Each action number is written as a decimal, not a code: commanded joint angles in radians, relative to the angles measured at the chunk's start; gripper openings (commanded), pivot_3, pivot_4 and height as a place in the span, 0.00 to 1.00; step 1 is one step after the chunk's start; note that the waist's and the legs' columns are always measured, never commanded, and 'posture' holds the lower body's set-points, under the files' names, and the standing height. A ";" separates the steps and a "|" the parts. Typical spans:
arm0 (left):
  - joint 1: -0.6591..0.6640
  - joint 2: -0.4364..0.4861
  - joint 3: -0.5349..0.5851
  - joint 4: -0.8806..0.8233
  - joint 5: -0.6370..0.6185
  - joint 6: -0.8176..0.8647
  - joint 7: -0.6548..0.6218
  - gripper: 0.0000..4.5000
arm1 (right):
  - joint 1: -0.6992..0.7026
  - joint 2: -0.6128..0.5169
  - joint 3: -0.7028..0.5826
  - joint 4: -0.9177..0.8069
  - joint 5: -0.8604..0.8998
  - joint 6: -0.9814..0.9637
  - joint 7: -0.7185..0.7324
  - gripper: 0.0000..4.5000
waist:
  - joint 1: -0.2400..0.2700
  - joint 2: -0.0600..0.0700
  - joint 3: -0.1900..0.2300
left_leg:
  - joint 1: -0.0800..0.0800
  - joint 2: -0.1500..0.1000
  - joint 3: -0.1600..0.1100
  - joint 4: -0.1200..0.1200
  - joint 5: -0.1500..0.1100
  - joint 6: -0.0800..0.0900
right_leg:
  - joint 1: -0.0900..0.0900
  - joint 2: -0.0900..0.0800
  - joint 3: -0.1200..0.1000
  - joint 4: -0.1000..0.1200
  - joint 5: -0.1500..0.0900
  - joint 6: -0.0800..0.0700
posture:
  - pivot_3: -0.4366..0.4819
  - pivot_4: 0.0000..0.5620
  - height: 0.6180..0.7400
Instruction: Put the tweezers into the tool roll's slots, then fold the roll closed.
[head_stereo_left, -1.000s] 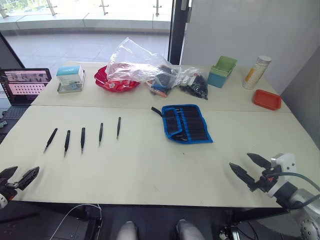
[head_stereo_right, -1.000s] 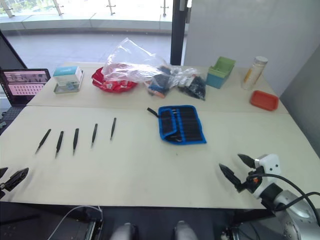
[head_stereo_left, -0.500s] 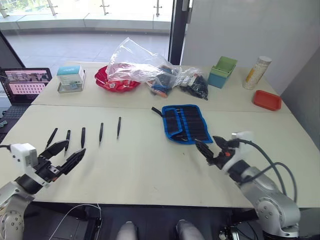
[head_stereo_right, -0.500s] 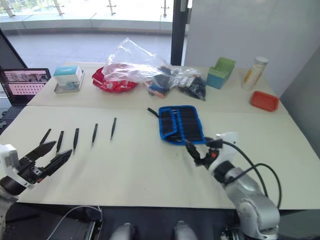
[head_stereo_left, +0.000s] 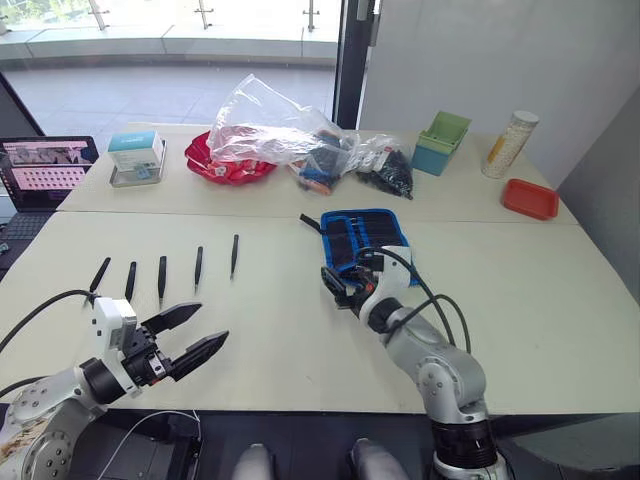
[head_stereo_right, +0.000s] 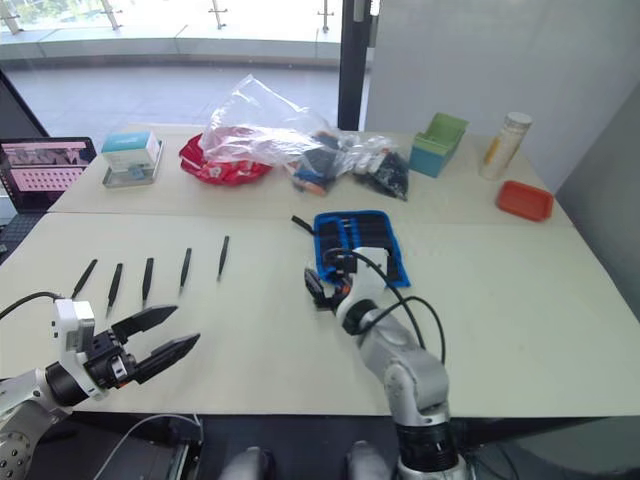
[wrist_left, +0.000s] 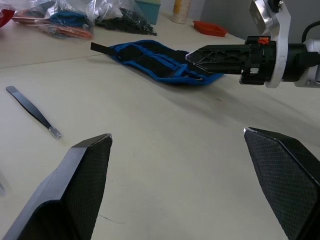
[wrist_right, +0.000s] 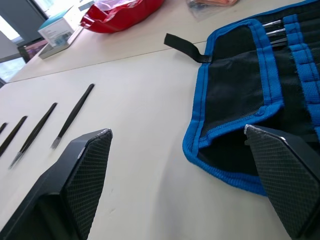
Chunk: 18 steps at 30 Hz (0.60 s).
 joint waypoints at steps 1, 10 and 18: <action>0.007 0.011 0.012 -0.009 0.002 -0.021 -0.017 0.99 | -0.052 0.032 -0.039 0.048 -0.011 -0.029 -0.027 1.00 | -0.002 0.000 0.000 | 0.000 0.000 0.000 0.000 0.000 0.000 | 0.000 0.000 0.000 0.000 0.000 0.000 | 0.48 0.27 0.86; 0.012 0.000 0.016 -0.023 -0.004 -0.025 -0.002 0.99 | -0.127 0.093 -0.077 0.144 -0.017 -0.040 -0.058 1.00 | -0.010 0.001 0.000 | -0.001 0.000 -0.002 -0.001 0.000 0.000 | -0.001 0.000 -0.002 0.000 0.000 -0.001 | 0.48 0.27 0.86; 0.008 -0.006 0.017 -0.032 -0.016 -0.016 0.023 0.99 | -0.127 0.105 -0.066 0.162 -0.014 -0.056 -0.061 1.00 | -0.010 0.001 0.000 | -0.001 0.000 -0.002 -0.001 0.000 0.000 | -0.001 0.000 -0.002 0.000 0.000 -0.001 | 0.48 0.27 0.86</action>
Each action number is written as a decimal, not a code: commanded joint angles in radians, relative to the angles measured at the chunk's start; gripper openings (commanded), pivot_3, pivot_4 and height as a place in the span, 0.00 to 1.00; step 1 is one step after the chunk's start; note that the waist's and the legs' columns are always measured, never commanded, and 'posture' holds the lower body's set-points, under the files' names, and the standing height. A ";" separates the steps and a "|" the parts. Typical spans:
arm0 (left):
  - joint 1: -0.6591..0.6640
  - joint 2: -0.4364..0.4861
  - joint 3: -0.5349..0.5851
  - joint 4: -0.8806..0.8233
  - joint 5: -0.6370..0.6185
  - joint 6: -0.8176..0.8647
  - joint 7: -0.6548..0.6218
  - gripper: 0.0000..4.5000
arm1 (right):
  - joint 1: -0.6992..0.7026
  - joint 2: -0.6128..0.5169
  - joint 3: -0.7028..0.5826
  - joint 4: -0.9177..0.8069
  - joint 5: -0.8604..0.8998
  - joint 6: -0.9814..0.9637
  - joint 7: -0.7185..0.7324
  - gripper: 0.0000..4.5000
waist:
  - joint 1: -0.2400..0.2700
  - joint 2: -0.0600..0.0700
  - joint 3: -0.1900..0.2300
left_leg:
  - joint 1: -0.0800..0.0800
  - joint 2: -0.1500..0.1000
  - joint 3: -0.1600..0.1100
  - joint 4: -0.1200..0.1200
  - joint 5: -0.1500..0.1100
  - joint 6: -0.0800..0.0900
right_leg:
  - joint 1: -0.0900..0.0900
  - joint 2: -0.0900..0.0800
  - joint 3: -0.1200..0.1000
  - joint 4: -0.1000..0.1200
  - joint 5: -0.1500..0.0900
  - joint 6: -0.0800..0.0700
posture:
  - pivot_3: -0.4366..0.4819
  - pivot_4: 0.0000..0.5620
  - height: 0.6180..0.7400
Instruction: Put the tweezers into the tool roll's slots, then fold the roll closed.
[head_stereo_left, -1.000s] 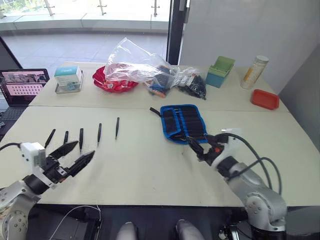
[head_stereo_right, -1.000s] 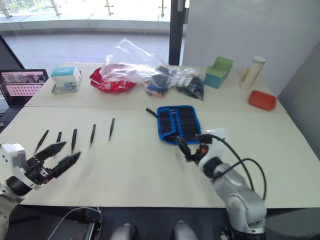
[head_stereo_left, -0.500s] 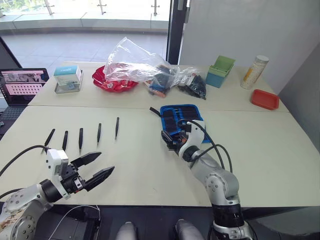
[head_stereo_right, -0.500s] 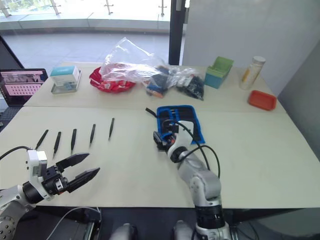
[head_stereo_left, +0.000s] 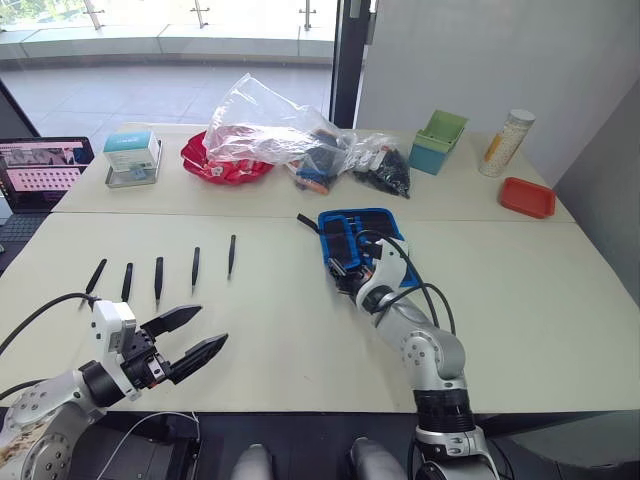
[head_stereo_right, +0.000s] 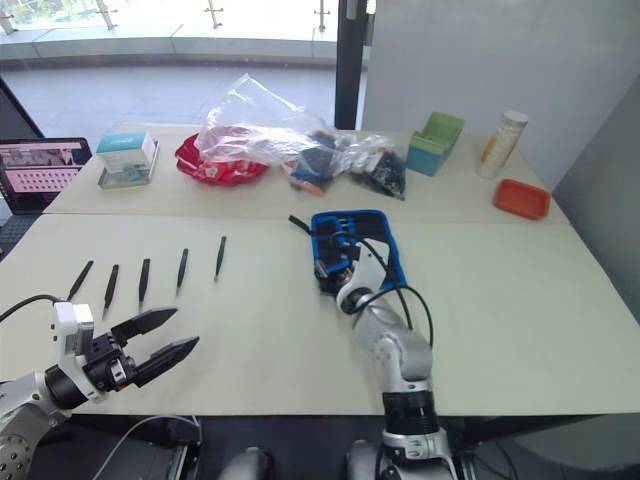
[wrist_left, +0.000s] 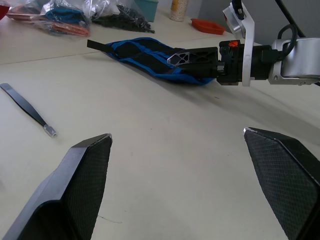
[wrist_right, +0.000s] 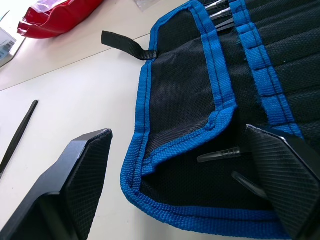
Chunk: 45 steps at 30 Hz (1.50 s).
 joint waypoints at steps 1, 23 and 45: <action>-0.006 -0.001 0.015 -0.033 -0.016 -0.006 0.014 1.00 | -0.042 0.052 0.000 -0.008 0.005 -0.033 0.001 0.94 | 0.000 0.000 0.000 | 0.000 0.000 0.000 0.000 0.000 0.000 | 0.000 0.000 0.000 0.000 0.000 0.000 | 0.48 0.27 0.86; -0.017 -0.003 -0.003 -0.044 -0.036 0.043 0.076 1.00 | -0.032 -0.124 0.176 -0.019 -0.127 -0.139 0.190 0.01 | -0.001 0.001 0.001 | 0.000 0.000 0.000 0.000 0.000 0.000 | -0.001 0.000 0.000 -0.001 0.000 0.000 | 0.48 0.27 0.86; -0.554 0.122 -0.328 0.345 0.155 -0.010 -0.218 1.00 | 0.125 -0.761 0.448 -0.131 -0.396 -0.886 0.994 0.01 | 0.024 0.001 0.001 | -0.004 -0.001 -0.002 0.003 0.000 0.000 | 0.001 0.001 -0.001 -0.004 0.000 0.000 | 0.48 0.27 0.86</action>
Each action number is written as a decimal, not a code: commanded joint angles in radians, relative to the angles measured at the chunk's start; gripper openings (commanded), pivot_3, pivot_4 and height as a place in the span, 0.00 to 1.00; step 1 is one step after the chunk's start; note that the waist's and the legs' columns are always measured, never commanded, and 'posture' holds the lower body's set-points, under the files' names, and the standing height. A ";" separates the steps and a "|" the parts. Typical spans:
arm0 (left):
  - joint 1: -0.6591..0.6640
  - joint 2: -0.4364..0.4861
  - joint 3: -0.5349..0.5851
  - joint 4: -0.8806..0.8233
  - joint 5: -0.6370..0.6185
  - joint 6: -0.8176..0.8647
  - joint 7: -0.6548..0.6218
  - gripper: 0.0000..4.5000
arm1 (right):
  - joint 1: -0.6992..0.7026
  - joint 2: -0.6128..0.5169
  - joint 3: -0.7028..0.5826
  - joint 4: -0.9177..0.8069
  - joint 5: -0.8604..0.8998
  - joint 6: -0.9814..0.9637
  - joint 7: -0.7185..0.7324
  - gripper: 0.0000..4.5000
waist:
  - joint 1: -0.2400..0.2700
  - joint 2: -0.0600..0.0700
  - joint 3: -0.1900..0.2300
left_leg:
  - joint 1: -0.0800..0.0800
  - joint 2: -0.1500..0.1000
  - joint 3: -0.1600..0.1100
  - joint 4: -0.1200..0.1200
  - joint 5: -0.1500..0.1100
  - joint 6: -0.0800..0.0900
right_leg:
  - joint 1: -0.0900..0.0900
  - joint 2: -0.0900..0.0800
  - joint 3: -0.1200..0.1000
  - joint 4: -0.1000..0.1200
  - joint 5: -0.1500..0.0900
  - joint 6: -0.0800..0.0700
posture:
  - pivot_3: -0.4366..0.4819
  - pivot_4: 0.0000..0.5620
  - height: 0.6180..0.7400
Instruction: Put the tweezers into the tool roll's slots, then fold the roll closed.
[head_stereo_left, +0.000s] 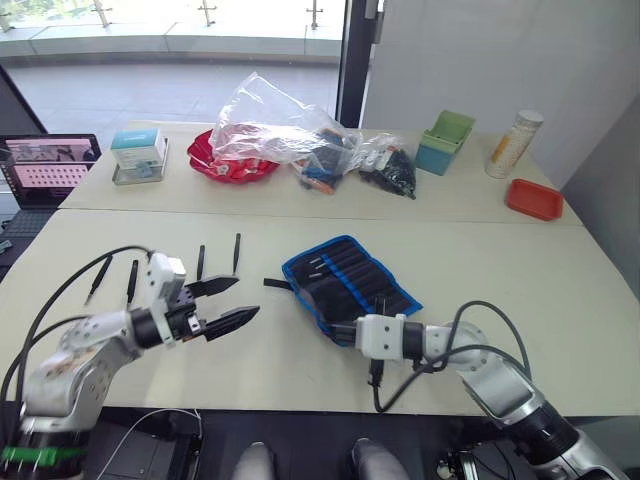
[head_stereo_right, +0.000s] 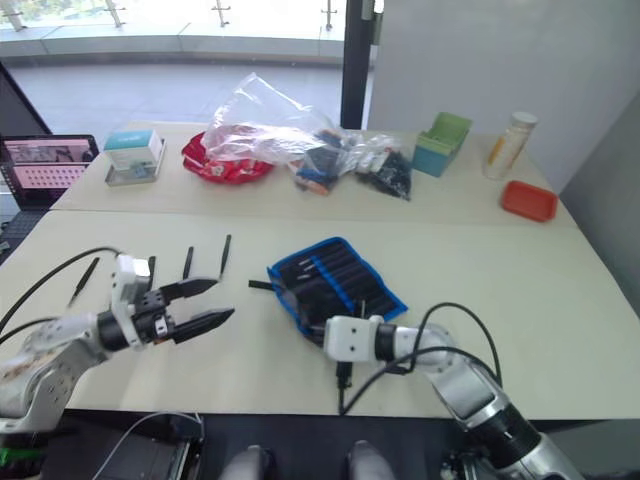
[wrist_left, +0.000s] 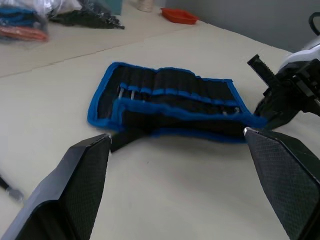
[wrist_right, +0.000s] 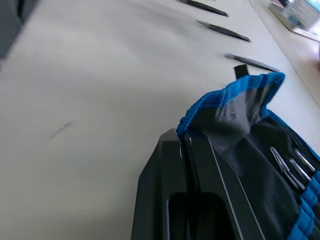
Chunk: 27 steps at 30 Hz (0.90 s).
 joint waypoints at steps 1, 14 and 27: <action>-0.143 0.026 -0.091 0.134 0.089 -0.098 -0.152 1.00 | -0.001 -0.020 -0.021 -0.017 0.001 -0.069 0.054 0.01 | 0.002 0.000 0.000 | 0.000 0.000 0.000 0.001 0.000 0.000 | 0.000 0.000 0.000 0.000 0.000 0.000 | 0.48 0.27 0.86; -0.694 -0.097 -0.382 0.948 0.480 -0.646 -0.536 1.00 | 0.076 -0.031 -0.061 -0.140 -0.001 0.074 0.080 0.01 | 0.018 0.000 0.000 | -0.002 -0.001 -0.001 0.006 0.000 0.001 | 0.000 0.001 0.000 0.001 0.000 0.000 | 0.48 0.27 0.86; -0.815 -0.168 -0.500 1.167 0.523 -0.915 -0.555 0.10 | 0.105 -0.023 -0.061 -0.171 -0.041 0.156 0.062 0.00 | 0.027 0.000 0.000 | -0.003 -0.001 -0.001 0.007 0.000 0.001 | 0.001 0.001 0.000 0.002 0.000 0.000 | 0.48 0.27 0.86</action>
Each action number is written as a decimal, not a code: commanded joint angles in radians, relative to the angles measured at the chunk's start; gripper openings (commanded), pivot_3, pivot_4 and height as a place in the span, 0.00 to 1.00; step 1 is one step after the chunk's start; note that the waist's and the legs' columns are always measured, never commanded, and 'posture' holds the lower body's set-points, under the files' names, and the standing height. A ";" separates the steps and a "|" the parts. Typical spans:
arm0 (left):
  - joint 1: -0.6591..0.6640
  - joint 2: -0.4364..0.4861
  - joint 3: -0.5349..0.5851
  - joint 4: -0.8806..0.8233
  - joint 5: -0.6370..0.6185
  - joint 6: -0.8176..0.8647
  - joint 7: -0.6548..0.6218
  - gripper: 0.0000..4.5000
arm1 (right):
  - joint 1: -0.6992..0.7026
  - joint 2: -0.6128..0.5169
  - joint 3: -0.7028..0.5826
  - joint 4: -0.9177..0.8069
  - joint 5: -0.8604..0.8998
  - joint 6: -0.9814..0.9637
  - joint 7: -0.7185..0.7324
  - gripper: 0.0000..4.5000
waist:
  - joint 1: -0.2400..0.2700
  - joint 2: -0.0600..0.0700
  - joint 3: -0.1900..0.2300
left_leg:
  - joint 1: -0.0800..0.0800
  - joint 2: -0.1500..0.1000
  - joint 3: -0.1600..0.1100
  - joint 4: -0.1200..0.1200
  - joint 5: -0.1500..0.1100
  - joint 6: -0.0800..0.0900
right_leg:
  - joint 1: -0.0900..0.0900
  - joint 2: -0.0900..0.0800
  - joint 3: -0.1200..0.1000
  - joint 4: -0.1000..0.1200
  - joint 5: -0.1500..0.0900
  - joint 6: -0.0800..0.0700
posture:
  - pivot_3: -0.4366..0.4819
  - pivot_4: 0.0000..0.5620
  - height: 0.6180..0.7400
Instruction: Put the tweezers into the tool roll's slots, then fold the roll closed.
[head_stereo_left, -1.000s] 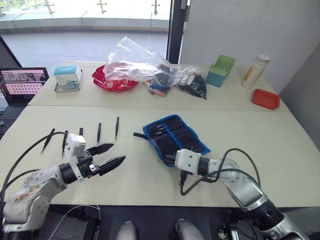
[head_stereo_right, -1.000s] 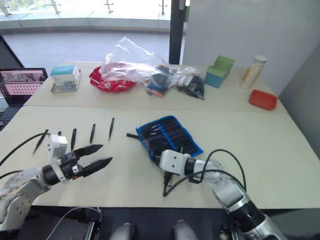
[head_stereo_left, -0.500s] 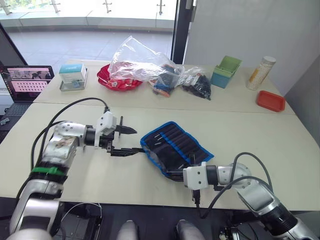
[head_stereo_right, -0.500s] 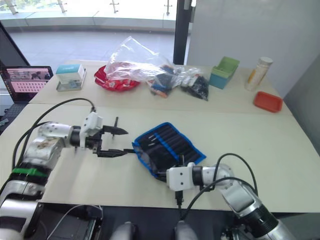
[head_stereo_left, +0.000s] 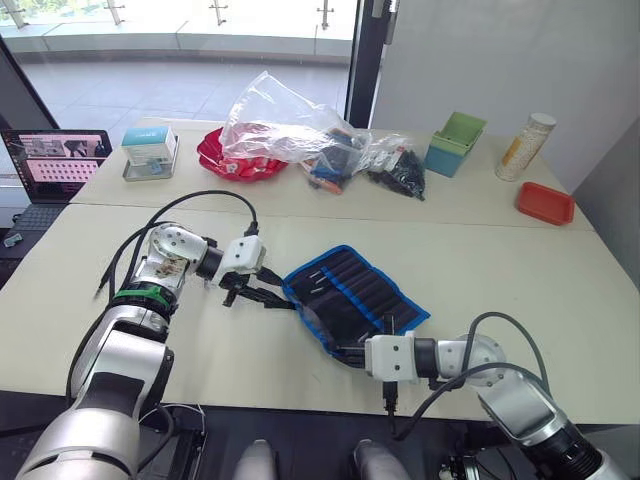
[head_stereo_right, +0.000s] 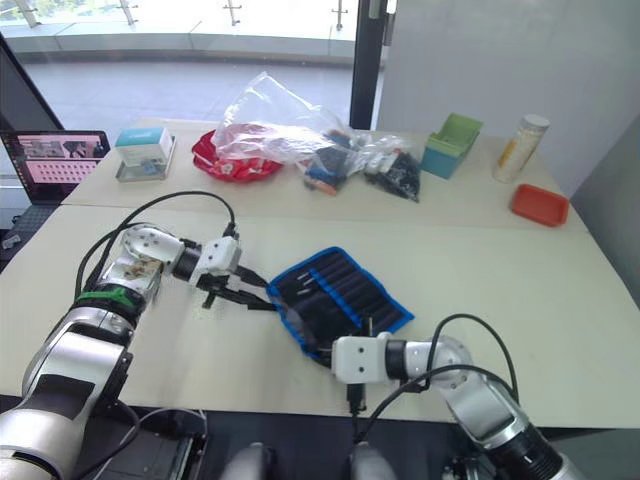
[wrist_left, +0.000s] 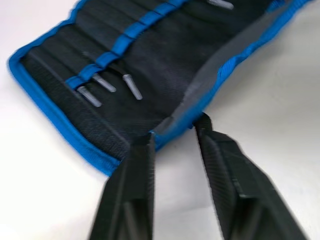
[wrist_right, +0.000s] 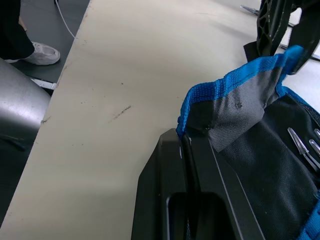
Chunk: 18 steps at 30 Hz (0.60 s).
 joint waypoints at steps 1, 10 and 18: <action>-0.019 0.007 -0.019 -0.004 -0.033 -0.021 -0.004 0.02 | 0.008 -0.001 -0.009 -0.029 -0.007 0.003 0.000 0.00 | 0.001 0.000 0.000 | 0.000 0.000 0.000 0.000 0.000 0.000 | 0.000 0.000 0.000 0.000 0.000 0.000 | 0.48 0.27 0.86; -0.012 0.044 -0.067 0.040 -0.013 -0.198 -0.004 0.01 | 0.004 0.008 -0.018 -0.042 0.017 0.046 0.014 0.00 | 0.001 0.000 0.000 | 0.000 0.000 0.000 0.000 0.000 0.000 | 0.000 0.000 0.000 0.000 0.000 0.000 | 0.48 0.27 0.86; -0.031 0.022 -0.032 0.109 0.033 -0.426 -0.004 0.00 | -0.001 0.076 -0.127 -0.142 0.296 0.365 -0.002 0.51 | 0.002 0.000 0.000 | 0.000 0.000 0.000 0.001 0.000 0.000 | 0.000 0.000 0.000 0.001 0.000 0.000 | 0.48 0.27 0.86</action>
